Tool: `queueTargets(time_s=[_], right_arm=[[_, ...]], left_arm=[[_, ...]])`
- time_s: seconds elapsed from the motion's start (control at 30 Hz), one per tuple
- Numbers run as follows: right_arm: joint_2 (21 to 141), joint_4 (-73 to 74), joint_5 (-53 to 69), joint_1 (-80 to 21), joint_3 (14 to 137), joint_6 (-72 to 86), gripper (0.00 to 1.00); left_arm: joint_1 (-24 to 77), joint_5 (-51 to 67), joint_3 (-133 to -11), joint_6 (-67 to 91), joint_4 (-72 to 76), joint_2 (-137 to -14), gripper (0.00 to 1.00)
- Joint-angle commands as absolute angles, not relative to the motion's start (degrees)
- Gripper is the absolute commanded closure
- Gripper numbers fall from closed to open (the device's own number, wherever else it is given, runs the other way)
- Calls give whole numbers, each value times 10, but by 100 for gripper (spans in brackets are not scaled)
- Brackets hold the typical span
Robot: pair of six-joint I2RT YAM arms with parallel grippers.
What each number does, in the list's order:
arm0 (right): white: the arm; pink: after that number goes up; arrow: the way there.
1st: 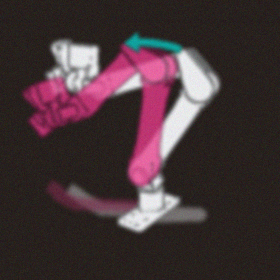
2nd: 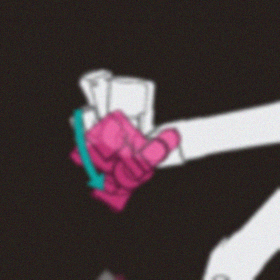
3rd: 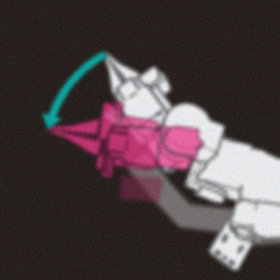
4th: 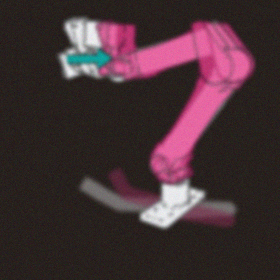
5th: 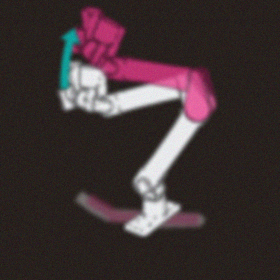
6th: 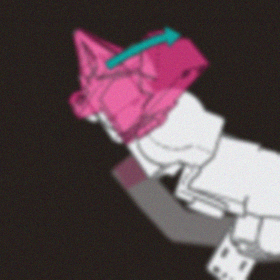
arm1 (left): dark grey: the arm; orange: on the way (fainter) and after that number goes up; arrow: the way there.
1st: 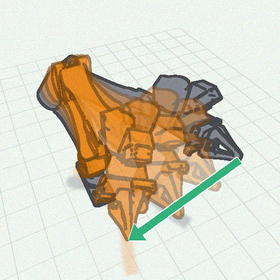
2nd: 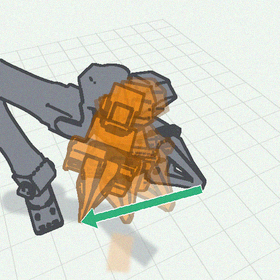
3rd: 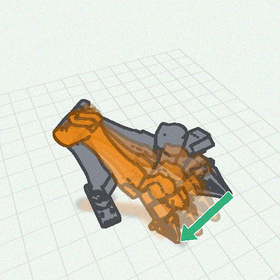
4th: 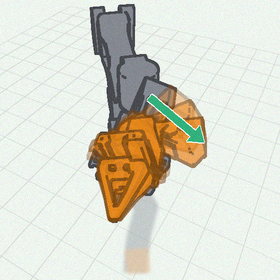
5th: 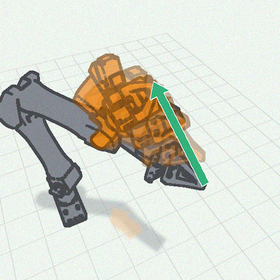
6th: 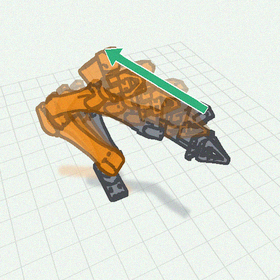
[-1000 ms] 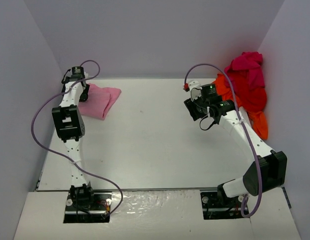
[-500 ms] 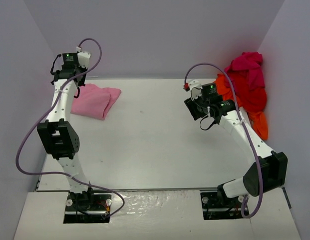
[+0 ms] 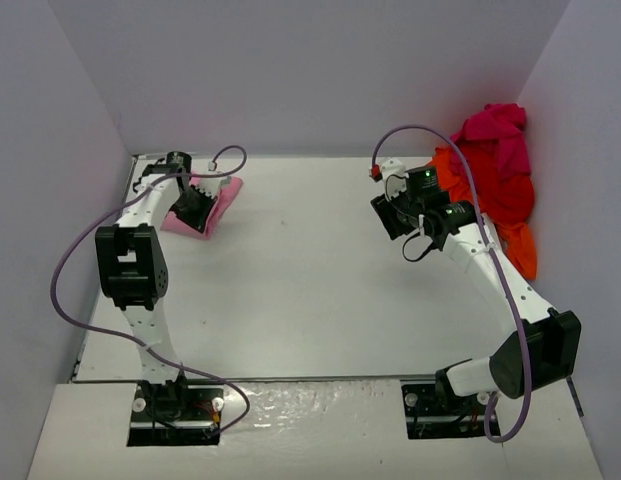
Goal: Fold and stack the t-shirts
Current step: Neatly place the folded tshirt to the corner
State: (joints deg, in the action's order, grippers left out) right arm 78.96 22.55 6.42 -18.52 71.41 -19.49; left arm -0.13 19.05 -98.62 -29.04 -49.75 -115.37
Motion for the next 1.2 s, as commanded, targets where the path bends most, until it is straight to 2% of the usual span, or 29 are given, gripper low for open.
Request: queueTargets(time_s=[0.0, 0.47, 0.67, 0.97, 1.17], right_arm=[[782, 211, 56, -188, 713, -194, 53], [807, 207, 49, -185, 711, -193, 54], [817, 207, 44, -184, 709, -195, 54], [846, 207, 49, -183, 718, -196, 54], [854, 207, 54, -183, 722, -195, 54]], left_arm=[[22, 238, -1062, -331, -534, -1178, 100], [50, 227, -1215, -325, -577, -1362, 100], [28, 190, -1336, -298, -597, -1441, 100], [-25, 148, -1438, -264, -601, -1487, 100], [-48, 99, -1443, -262, -573, -1486, 100]])
